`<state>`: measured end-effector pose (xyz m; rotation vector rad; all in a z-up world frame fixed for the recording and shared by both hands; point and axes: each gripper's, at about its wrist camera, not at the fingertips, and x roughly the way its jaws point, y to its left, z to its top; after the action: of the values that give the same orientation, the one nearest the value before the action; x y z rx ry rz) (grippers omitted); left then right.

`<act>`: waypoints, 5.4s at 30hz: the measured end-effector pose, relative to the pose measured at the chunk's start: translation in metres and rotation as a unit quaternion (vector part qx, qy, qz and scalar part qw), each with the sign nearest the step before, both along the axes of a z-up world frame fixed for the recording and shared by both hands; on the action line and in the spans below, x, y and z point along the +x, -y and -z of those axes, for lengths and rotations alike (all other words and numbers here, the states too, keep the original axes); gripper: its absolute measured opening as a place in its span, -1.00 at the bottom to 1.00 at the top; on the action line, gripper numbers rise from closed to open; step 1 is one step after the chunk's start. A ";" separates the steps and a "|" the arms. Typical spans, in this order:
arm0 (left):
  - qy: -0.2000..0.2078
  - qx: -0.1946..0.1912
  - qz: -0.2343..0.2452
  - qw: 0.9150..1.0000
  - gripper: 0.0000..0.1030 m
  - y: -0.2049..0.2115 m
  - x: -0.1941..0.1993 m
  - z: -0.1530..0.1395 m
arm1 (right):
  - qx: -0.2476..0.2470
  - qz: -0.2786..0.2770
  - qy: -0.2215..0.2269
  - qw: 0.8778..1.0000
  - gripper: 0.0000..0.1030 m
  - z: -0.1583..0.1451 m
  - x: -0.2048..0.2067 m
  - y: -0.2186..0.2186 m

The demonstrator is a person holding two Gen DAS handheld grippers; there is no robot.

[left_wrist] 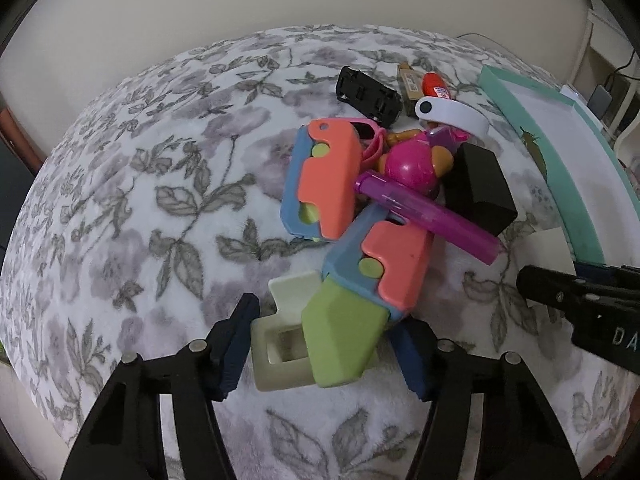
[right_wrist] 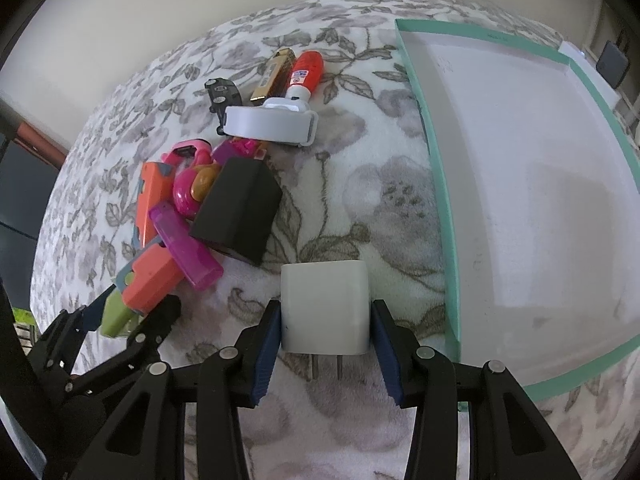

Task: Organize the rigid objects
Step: 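Grasp the cream hair clip with the left tool while the right holds the charger, then carry the charger and hair clip over the teal-rimmed tray with both tools, then open both tools to release the clip and charger into the tray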

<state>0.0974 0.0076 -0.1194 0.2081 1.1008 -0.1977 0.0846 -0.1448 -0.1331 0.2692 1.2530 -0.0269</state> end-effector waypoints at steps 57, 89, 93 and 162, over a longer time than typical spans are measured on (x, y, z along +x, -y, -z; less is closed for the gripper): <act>0.041 0.006 -0.060 0.997 0.11 -0.001 0.018 -0.096 | -0.005 0.061 0.087 0.994 -0.11 -0.063 -0.033 0.041; 0.017 0.016 0.077 0.997 0.12 0.237 0.063 -0.069 | -0.068 0.167 0.067 0.981 -0.10 -0.043 -0.002 0.206; 0.012 0.014 0.076 0.997 0.12 0.248 0.066 -0.059 | -0.068 0.171 0.061 0.981 -0.10 -0.035 0.002 0.218; -0.012 -0.030 -0.178 0.983 0.78 0.069 0.042 -0.098 | -0.070 0.111 0.089 0.987 1.00 -0.104 -0.001 0.127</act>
<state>0.1390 -0.0616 -0.0216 -0.0465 1.1356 0.0877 0.0834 -0.2718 -0.0293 0.2812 1.0328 -0.2767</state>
